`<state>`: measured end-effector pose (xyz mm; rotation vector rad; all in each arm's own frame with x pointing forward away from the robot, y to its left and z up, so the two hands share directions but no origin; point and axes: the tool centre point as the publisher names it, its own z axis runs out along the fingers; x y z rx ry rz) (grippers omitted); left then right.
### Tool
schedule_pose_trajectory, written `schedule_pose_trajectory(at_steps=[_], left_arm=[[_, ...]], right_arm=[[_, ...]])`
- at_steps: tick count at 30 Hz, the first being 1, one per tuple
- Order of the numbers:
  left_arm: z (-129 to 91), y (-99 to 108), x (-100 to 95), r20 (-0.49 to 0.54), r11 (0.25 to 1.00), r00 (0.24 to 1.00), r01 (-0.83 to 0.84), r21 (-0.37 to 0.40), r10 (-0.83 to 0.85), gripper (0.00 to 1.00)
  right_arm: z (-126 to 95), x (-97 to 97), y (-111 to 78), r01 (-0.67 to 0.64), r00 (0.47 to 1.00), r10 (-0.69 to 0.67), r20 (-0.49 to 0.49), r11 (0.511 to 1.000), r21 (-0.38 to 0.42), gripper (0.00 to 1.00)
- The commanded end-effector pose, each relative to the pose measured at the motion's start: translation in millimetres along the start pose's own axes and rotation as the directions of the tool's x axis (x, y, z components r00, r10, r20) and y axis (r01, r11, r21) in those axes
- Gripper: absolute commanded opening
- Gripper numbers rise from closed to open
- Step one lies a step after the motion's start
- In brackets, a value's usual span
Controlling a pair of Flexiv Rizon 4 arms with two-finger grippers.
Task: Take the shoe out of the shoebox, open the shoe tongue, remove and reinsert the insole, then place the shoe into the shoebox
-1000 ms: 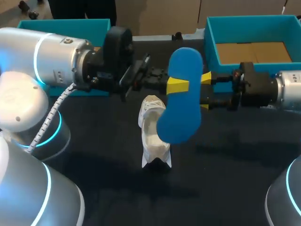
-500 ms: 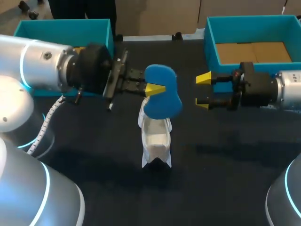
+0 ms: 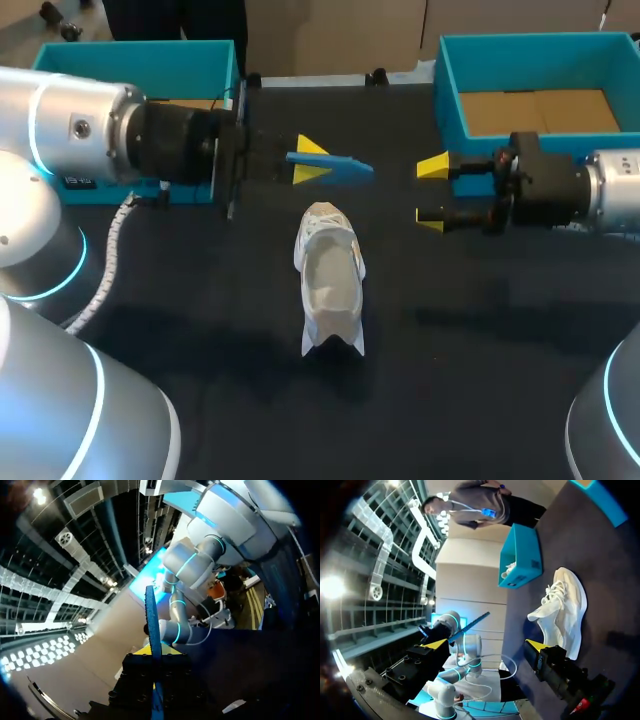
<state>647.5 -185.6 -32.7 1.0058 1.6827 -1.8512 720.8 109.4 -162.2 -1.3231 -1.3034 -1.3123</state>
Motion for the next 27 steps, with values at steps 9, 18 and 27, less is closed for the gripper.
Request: schedule_pose_trajectory(at_steps=[9,18,27], left_arm=[[-1,8,4.7,0.025,0.951,0.951,-0.309,0.008,0.309,0.00],[-1,8,4.7,0.025,0.951,0.951,-0.309,0.008,0.309,0.00],[0,16,19.1,-0.121,0.855,0.853,-0.516,-0.047,0.508,0.00]], right_arm=[[1,-0.2,-0.3,0.000,1.000,0.000,0.001,1.000,-0.002,1.00],[1,-0.2,-0.3,0.000,1.000,0.000,0.001,1.000,-0.002,1.00],[1,-0.2,-0.3,0.000,1.000,0.000,0.001,1.000,-0.002,1.00]])
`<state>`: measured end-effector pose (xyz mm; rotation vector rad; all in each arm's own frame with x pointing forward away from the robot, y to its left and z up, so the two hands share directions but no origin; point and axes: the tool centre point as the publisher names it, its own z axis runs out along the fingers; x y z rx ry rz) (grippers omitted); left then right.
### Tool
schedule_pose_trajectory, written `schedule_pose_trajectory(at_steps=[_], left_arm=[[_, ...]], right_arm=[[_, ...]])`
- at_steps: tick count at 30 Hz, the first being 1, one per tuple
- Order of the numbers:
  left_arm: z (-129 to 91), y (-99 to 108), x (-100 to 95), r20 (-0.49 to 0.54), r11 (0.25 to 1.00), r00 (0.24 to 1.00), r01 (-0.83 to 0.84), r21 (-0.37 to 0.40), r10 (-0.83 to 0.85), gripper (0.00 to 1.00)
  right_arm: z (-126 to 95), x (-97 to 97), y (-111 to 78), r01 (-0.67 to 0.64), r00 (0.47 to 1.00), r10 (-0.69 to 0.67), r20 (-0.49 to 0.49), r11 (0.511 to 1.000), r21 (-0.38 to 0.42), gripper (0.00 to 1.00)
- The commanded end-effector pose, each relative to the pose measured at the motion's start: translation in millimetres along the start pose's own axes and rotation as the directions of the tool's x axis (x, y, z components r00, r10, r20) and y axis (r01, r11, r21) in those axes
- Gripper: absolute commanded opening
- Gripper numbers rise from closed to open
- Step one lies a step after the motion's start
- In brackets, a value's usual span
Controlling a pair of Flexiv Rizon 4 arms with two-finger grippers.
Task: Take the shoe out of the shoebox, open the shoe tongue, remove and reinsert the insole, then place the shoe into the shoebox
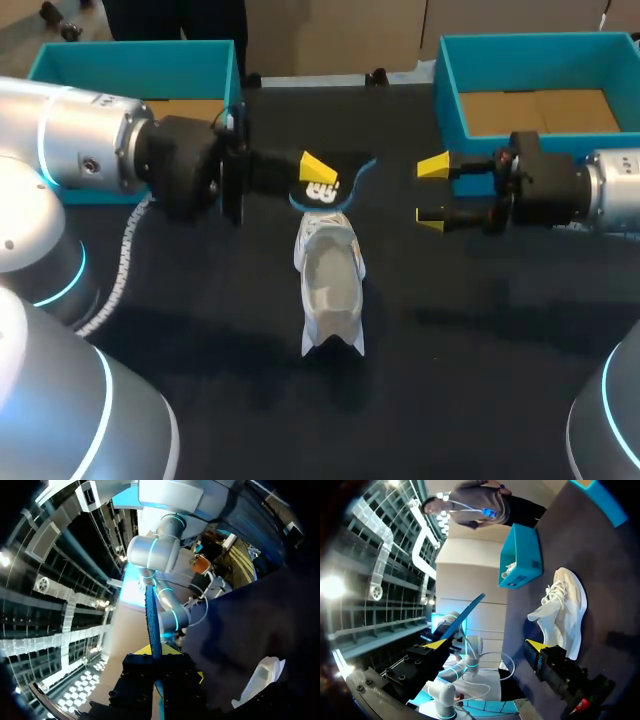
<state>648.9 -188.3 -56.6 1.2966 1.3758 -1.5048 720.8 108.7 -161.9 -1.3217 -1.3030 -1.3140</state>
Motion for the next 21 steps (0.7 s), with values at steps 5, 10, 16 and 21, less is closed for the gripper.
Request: schedule_pose_trajectory(at_steps=[5,10,16,21], left_arm=[[-5,7,17.8,-0.049,0.987,0.987,-0.157,-0.035,0.156,0.00],[-6,10,29.8,-0.038,0.979,0.979,-0.201,-0.026,0.200,0.00],[-5,19,52.6,-0.086,0.955,0.953,-0.294,-0.044,0.289,0.00],[0,25,73.9,-0.109,0.939,0.935,-0.342,-0.035,0.337,0.00]], right_arm=[[2,-0.4,-0.4,-0.001,1.000,0.001,0.003,1.000,-0.001,1.00],[2,-0.4,-0.4,-0.001,1.000,0.001,0.003,1.000,-0.001,1.00],[2,-0.4,-0.4,-0.001,1.000,0.001,0.003,1.000,-0.001,1.00],[2,-0.4,-0.4,-0.001,1.000,0.001,0.003,1.000,-0.001,1.00]])
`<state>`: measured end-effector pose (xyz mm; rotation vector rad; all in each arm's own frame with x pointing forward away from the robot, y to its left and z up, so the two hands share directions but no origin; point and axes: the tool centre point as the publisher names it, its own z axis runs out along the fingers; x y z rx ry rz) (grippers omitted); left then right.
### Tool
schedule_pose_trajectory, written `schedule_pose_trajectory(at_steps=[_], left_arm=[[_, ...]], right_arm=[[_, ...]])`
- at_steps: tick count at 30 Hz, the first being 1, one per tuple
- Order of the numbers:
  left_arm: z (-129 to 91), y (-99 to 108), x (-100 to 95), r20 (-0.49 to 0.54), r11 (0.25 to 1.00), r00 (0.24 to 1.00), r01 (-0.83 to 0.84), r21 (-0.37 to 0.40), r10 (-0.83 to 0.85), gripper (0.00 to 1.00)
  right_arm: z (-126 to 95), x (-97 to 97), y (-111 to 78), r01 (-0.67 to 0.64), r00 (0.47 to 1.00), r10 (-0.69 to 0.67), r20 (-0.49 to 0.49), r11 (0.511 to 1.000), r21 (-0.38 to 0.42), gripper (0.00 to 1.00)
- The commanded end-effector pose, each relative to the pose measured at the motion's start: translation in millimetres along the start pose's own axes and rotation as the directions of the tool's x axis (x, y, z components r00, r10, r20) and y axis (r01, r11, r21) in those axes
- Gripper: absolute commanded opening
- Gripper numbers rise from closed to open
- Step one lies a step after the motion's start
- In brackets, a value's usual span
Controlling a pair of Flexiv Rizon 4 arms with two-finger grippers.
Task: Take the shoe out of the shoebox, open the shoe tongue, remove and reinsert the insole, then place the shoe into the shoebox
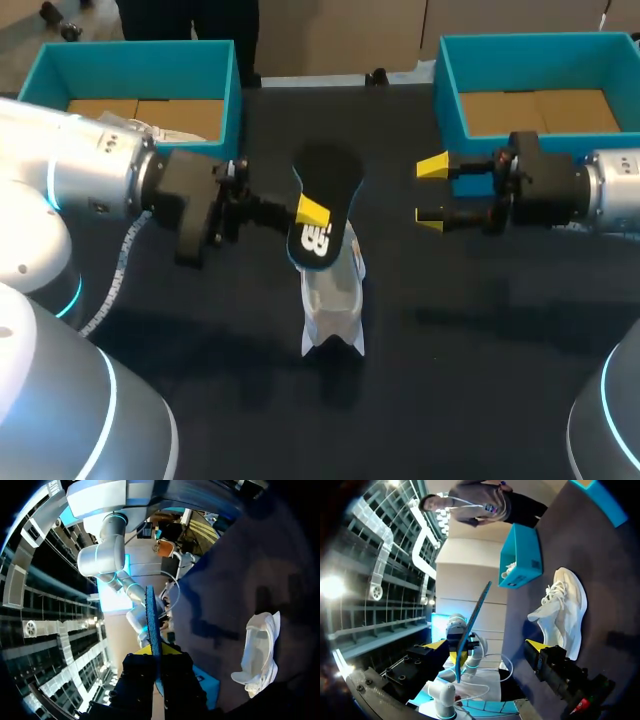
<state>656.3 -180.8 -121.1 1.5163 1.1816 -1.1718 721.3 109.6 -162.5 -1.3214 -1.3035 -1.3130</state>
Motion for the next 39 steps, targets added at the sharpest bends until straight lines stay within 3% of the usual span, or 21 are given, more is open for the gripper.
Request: schedule_pose_trajectory(at_steps=[1,10,25,36,39], left_arm=[[7,-2,15.6,0.017,1.000,1.000,-0.011,-0.007,0.011,0.00],[22,-1,35.6,-0.009,0.991,0.991,-0.131,-0.037,0.130,0.00],[41,-2,39.4,-0.004,0.970,0.974,-0.225,-0.086,0.226,0.00],[58,0,36.7,0.010,0.965,0.968,-0.251,-0.079,0.252,0.00],[61,0,36.9,0.014,0.964,0.967,-0.251,-0.082,0.253,0.00]], right_arm=[[1,0.1,-0.8,-0.001,1.000,0.001,0.002,1.000,-0.002,1.00],[1,0.1,-0.8,-0.001,1.000,0.001,0.002,1.000,-0.002,1.00],[21,5.2,-1.9,-0.020,1.000,0.020,-0.009,0.999,0.030,1.00],[41,11.9,-5.7,-0.017,0.999,0.020,-0.030,0.997,0.071,1.00],[40,12.2,-7.7,-0.016,0.999,0.018,-0.031,0.997,0.071,0.87]])
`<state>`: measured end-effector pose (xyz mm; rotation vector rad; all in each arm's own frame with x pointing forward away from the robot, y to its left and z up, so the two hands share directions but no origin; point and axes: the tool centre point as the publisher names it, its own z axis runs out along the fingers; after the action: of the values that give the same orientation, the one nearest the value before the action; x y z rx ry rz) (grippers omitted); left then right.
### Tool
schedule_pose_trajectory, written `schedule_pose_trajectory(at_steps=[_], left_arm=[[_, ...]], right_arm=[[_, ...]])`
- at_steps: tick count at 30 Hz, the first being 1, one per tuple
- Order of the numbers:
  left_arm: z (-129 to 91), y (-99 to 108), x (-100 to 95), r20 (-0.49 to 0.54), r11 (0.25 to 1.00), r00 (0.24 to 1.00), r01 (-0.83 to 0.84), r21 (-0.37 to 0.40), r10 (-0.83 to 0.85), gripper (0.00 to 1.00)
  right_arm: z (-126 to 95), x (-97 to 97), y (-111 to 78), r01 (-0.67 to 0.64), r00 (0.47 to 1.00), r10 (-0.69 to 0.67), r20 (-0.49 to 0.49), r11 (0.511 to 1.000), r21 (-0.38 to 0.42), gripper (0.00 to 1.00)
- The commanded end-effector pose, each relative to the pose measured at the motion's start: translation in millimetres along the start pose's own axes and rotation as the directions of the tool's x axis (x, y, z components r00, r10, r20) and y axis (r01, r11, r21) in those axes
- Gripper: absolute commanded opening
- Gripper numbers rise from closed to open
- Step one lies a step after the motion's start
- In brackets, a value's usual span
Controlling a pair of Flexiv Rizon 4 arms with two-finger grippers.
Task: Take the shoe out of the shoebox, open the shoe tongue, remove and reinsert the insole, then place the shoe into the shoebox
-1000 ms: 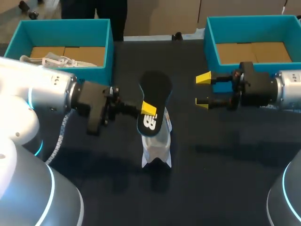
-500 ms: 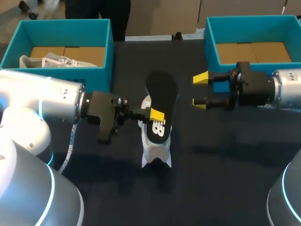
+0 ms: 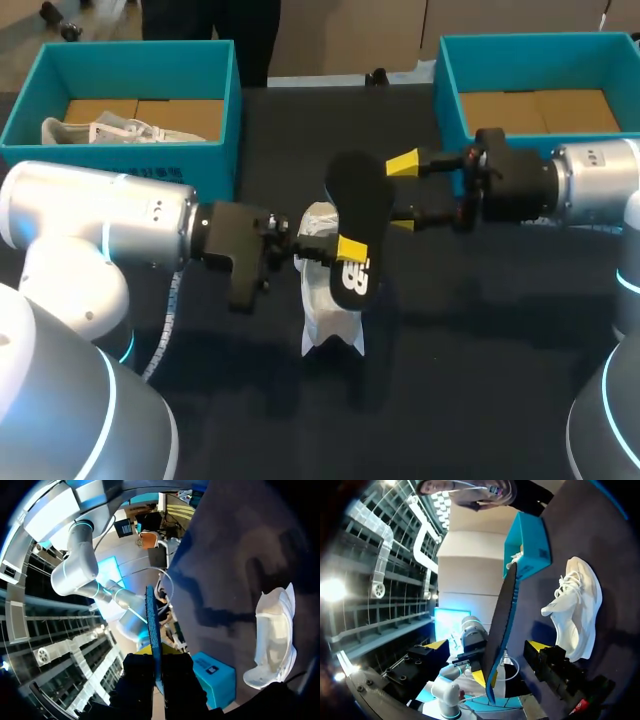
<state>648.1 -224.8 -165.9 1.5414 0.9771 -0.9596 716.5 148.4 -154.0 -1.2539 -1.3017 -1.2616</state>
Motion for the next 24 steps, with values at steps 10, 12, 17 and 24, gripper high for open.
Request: schedule_pose_trajectory(at_steps=[10,12,17,24], left_arm=[[16,1,3.1,0.011,1.000,1.000,0.004,-0.003,-0.004,0.00],[17,1,3.2,0.012,1.000,1.000,0.006,-0.003,-0.005,0.00],[21,-1,3.1,0.014,1.000,1.000,0.008,-0.002,-0.008,0.00],[22,-2,0.7,0.022,1.000,1.000,0.009,-0.007,-0.009,0.00]], right_arm=[[4,-1.1,-2.4,-0.004,1.000,0.004,-0.011,1.000,0.007,0.44],[5,-1.6,-2.5,-0.004,1.000,0.004,-0.013,1.000,0.013,0.44],[6,-3.0,-2.9,-0.006,1.000,0.006,-0.017,1.000,0.017,0.38],[5,-4.8,-3.6,-0.009,1.000,0.009,-0.017,1.000,0.016,0.03]])
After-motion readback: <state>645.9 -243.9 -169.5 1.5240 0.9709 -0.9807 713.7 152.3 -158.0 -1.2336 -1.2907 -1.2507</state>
